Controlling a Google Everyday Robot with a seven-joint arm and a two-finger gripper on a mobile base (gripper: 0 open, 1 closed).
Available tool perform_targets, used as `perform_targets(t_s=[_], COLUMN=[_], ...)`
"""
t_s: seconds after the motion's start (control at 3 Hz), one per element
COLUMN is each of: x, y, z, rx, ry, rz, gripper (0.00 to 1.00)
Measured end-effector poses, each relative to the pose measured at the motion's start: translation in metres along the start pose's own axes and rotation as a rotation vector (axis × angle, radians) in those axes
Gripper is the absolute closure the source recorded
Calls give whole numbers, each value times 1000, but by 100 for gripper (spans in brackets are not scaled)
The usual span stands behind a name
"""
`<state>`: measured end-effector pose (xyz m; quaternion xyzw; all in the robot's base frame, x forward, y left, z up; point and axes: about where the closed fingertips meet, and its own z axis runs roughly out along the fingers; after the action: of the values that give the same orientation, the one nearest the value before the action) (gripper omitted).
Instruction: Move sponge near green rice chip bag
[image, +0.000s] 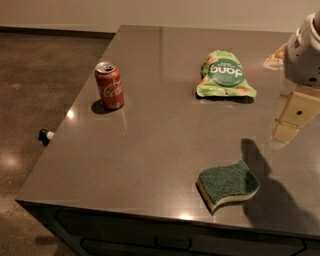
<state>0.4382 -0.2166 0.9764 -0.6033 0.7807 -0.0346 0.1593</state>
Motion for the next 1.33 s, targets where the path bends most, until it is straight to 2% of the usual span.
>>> perform_targets(t_s=[0.33,0.67,1.33], x=[0,1,15], y=[0,11,64], z=[0,10,63], rx=[0,-24,-145], ry=[0,-38,-81], rz=[0,-24,-107], gripper=[0,0,0])
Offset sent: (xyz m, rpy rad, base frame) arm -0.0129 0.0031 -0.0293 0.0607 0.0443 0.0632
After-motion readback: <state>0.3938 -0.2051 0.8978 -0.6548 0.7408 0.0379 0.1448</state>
